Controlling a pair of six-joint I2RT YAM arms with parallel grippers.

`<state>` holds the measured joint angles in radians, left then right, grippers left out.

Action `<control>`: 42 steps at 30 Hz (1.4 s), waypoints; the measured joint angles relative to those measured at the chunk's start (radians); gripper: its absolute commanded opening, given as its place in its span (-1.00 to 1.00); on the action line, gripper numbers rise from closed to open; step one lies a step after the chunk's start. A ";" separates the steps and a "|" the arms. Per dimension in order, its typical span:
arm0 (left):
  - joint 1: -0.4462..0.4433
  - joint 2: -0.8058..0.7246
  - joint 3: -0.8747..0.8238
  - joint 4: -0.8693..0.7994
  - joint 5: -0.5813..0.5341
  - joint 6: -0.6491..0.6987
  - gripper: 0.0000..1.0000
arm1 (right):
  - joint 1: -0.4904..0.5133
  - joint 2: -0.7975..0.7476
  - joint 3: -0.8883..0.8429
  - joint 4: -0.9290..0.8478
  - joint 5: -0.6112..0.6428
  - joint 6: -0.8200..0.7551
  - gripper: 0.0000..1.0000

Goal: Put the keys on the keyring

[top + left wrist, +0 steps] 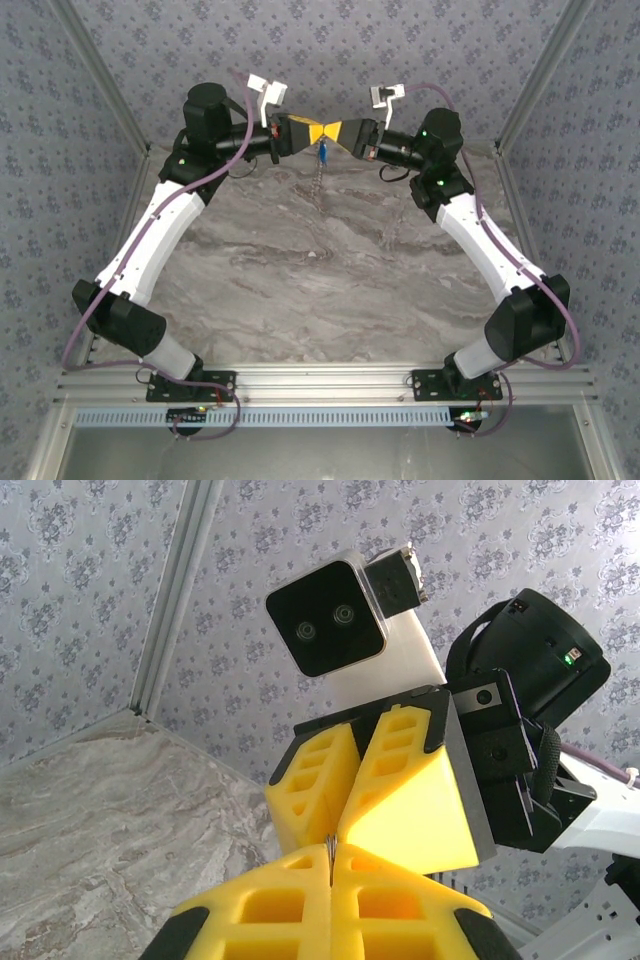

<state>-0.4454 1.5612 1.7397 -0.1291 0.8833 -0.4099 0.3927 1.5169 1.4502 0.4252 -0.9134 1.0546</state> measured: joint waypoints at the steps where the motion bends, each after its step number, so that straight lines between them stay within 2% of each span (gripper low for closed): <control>1: 0.000 0.000 -0.001 0.000 0.000 0.000 -1.00 | 0.000 0.002 0.000 0.000 0.000 0.000 -0.74; 3: 0.000 0.000 -0.002 0.000 -0.002 -0.003 -1.00 | 0.000 0.005 0.001 0.000 -0.003 0.001 -0.75; 7: 0.002 0.000 -0.002 0.001 -0.002 -0.008 -1.00 | 0.000 0.006 0.003 0.005 -0.006 0.000 -1.00; 17: 0.005 0.000 -0.002 0.000 -0.002 -0.011 -1.00 | -0.005 0.015 0.006 0.021 -0.018 0.011 -1.00; 19: 0.005 0.000 -0.002 -0.006 -0.002 -0.010 -0.93 | -0.009 0.015 0.006 0.018 -0.023 0.011 -1.00; 21: 0.005 0.000 0.000 -0.019 -0.002 -0.007 -0.74 | -0.013 0.015 0.006 0.005 -0.031 0.002 -1.00; 25: 0.005 0.000 0.000 -0.048 -0.002 0.006 -0.52 | -0.025 0.015 0.016 -0.051 -0.051 -0.035 -1.00; 33: 0.006 0.000 0.023 -0.091 -0.002 0.028 -0.34 | -0.074 0.015 0.021 -0.201 -0.080 -0.135 -1.00; 42: 0.027 0.031 0.152 -0.222 0.025 0.110 -0.22 | -0.087 0.015 0.092 -0.420 -0.116 -0.301 -1.00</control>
<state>-0.4187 1.5921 1.8915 -0.3508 0.9081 -0.2996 0.3054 1.5322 1.5421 0.0055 -1.0298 0.7532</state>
